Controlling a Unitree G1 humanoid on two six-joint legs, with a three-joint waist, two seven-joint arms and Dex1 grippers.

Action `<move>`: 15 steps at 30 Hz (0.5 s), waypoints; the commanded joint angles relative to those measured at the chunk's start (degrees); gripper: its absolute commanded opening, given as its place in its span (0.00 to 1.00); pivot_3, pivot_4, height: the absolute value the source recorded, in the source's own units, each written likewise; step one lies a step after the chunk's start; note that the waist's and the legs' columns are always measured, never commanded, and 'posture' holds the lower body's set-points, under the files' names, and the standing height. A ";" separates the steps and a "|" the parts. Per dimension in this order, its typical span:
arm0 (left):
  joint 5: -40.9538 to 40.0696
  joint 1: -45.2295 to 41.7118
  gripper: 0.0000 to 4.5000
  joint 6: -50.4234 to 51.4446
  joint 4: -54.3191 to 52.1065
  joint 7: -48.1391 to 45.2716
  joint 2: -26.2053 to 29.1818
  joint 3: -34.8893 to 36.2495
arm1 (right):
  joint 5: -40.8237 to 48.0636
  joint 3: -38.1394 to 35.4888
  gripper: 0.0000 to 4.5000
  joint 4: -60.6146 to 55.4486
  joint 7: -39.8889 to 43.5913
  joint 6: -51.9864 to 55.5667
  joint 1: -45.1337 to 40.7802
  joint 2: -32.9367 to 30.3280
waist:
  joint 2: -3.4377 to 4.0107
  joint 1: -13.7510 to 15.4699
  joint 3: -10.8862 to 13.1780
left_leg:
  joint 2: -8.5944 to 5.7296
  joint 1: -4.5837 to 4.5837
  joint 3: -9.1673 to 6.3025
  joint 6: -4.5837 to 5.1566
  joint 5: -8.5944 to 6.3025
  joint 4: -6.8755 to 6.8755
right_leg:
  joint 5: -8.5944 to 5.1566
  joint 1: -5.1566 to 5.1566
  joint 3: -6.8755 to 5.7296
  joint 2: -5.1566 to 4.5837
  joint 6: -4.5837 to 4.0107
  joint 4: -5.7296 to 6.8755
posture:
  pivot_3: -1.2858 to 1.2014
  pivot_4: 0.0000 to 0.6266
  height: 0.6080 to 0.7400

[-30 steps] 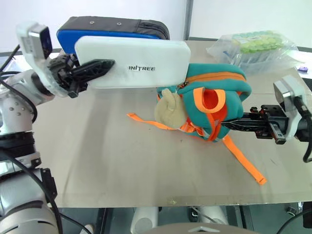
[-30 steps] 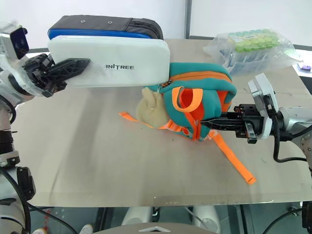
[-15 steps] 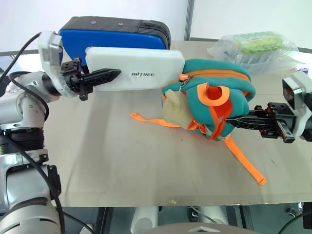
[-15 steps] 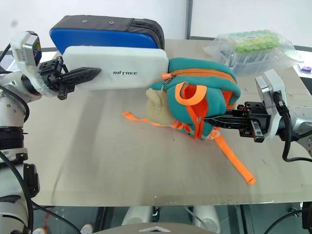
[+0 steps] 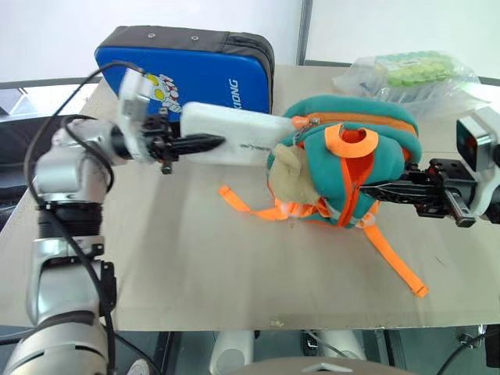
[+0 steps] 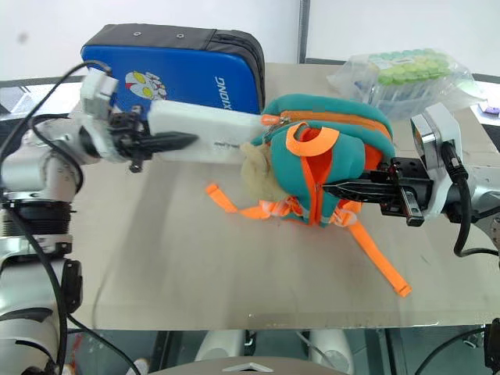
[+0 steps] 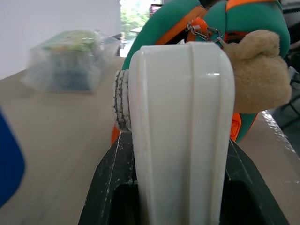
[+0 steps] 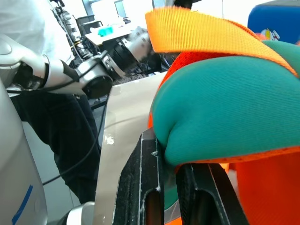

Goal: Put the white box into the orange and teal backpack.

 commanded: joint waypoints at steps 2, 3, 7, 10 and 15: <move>1.09 -0.93 0.23 -1.59 -5.68 -0.73 -2.76 -2.78 | 2.05 -0.68 0.02 -1.83 -0.90 -0.77 -2.09 0.69 | 0.01 -0.18 0.00 | 0.02 0.02 0.00 0.00 0.00 0.00 | 0.00 0.00 0.01 0.04 0.00 0.01 | 0.52 0.24 1.00; 1.54 -1.22 0.23 -1.76 -6.43 0.65 -4.17 -3.44 | 2.22 -0.65 0.02 -2.08 -1.07 -0.67 -2.22 0.85 | 0.01 -0.12 0.00 | 0.03 0.02 -0.01 0.00 0.00 0.00 | 0.00 -0.01 0.00 0.06 0.00 0.03 | 0.52 0.24 1.00; 4.69 -4.25 0.23 -0.39 -7.85 8.47 -12.33 -7.62 | 3.21 0.25 0.02 -3.01 -2.13 -0.19 -2.92 1.71 | 0.01 0.20 0.00 | 0.03 0.02 -0.03 0.00 0.00 0.03 | 0.00 0.00 -0.01 0.06 0.00 0.09 | 0.52 0.24 1.00; 10.78 -7.51 0.23 0.82 -6.12 16.74 -20.86 -13.70 | 3.94 0.74 0.02 -3.81 -2.91 -0.11 -2.86 1.97 | 0.01 0.81 0.00 | -0.02 -0.06 -0.18 0.04 -0.02 0.31 | 0.00 0.14 -0.06 0.07 0.01 0.10 | 0.52 0.24 1.00; 19.00 -9.20 0.23 -3.40 0.95 22.64 -29.02 -19.37 | 4.60 0.25 0.02 -5.02 -4.62 -0.16 -1.45 2.07 | 0.03 0.24 -0.01 | -0.11 -0.04 -0.01 0.30 -0.17 0.52 | 0.10 0.30 0.26 0.07 0.19 -0.03 | 0.52 0.24 1.00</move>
